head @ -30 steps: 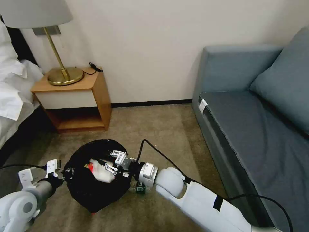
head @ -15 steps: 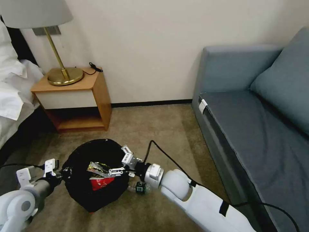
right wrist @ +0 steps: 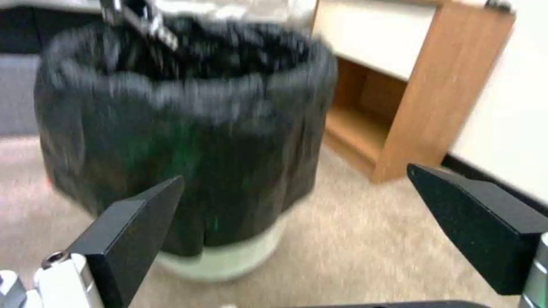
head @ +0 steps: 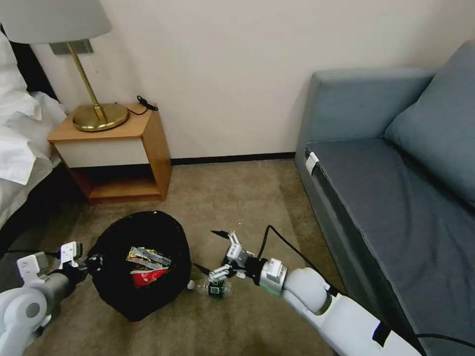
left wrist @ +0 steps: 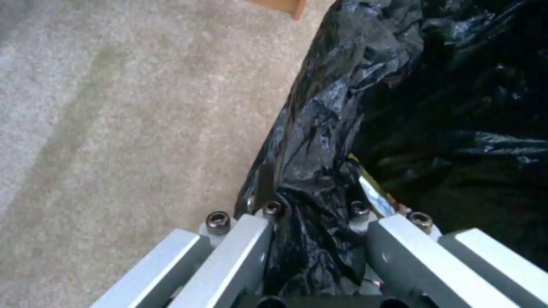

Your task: Pick up the trash bin, then pick up the garbage on the floor and place it into the trash bin.

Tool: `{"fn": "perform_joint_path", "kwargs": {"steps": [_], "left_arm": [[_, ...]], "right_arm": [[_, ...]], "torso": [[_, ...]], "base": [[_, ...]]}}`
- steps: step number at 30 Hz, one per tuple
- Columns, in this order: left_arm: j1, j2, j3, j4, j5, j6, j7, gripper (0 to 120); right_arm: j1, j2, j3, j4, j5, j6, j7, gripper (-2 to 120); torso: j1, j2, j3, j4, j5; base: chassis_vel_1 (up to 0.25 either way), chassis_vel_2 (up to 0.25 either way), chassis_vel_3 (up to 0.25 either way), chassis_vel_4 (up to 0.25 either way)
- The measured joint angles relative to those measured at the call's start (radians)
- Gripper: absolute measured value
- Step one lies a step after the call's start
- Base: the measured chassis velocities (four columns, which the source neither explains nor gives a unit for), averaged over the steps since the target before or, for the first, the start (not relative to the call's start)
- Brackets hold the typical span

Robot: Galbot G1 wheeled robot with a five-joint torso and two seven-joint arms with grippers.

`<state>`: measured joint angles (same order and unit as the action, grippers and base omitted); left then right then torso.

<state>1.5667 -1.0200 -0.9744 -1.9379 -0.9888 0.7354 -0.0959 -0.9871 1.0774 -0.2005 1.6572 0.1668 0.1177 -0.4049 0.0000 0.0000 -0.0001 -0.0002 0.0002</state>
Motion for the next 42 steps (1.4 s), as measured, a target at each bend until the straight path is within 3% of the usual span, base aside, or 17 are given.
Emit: {"fn": "perform_joint_path", "kwargs": {"steps": [4,10,12,21,29,42], "left_arm": [[0.002,0.001,-0.006,0.002,-0.001,0.000,0.001,4],[0.017,-0.007,-0.024,0.001,-0.003,0.000,0.002,4],[0.020,-0.010,-0.027,-0.001,-0.003,0.000,0.003,4],[0.021,-0.014,-0.028,-0.002,-0.003,0.000,0.003,4],[0.030,-0.011,-0.040,-0.002,-0.007,0.000,0.004,4],[0.020,-0.003,-0.032,0.011,-0.010,0.000,0.004,4]], "right_arm": [[0.034,0.000,-0.022,-0.096,-0.025,0.002,-0.038,100],[0.082,0.035,-0.039,-0.263,-0.023,0.039,-0.251,100],[0.090,0.054,-0.050,-0.296,-0.040,0.042,-0.281,100],[0.134,0.128,-0.098,-0.402,-0.092,0.038,-0.278,100],[0.193,0.210,-0.098,-0.589,-0.163,0.063,-0.269,100],[0.223,0.259,-0.050,-0.748,-0.273,0.102,-0.280,100]], "torso": [[0.000,0.000,0.000,0.0001,-0.0001],[0.000,0.000,0.000,0.0002,-0.0001],[0.000,0.000,0.000,0.0002,-0.0002],[0.000,0.000,0.000,0.0003,-0.0003],[0.000,0.000,0.000,0.0003,-0.0001],[0.000,0.000,0.000,0.0001,-0.0003]], "base": [[0.000,0.000,0.000,0.000],[0.000,0.000,0.000,0.000],[0.000,0.000,0.000,0.000],[0.000,0.000,0.000,0.000],[0.000,0.000,0.000,0.000],[0.000,0.000,0.000,0.000]]}}
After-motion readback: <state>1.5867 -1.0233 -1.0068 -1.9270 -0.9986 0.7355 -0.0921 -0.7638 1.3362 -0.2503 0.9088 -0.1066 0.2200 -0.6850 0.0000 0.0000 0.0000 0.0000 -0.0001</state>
